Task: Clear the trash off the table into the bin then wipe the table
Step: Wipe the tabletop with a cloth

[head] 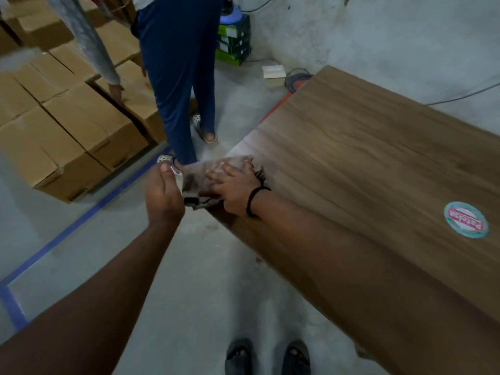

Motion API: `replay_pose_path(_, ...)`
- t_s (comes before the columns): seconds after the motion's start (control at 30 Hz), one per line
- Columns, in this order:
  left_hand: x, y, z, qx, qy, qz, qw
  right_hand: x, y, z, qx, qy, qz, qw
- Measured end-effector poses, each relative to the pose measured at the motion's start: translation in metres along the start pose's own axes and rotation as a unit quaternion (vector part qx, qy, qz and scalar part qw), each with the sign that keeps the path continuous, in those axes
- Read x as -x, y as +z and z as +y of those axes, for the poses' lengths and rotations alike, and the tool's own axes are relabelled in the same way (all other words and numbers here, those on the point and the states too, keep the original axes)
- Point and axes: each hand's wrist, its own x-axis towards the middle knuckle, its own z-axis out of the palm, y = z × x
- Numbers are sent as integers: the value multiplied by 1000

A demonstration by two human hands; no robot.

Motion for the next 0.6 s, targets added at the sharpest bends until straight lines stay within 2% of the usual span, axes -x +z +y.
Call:
replay_pose_path(0.13,-3,5,8,-28,26,-136,990,23,5,0,20,-53,-7,998)
replay_pose_path(0.27,6,25,19,-106,105,-309,939,45,22,2,-12,-60,-8,998)
replay_pose_path(0.33,13,37,23,-106,101,-367,919,62,32,2,-16,-54,3,998)
replay_pose_path(0.47,29,54,25,-161,113,-409,891,112,50,1,15,-60,8,998)
replay_pose_path(0.6,48,57,15,-301,242,-416,824,173,72,5,4,-32,4,999)
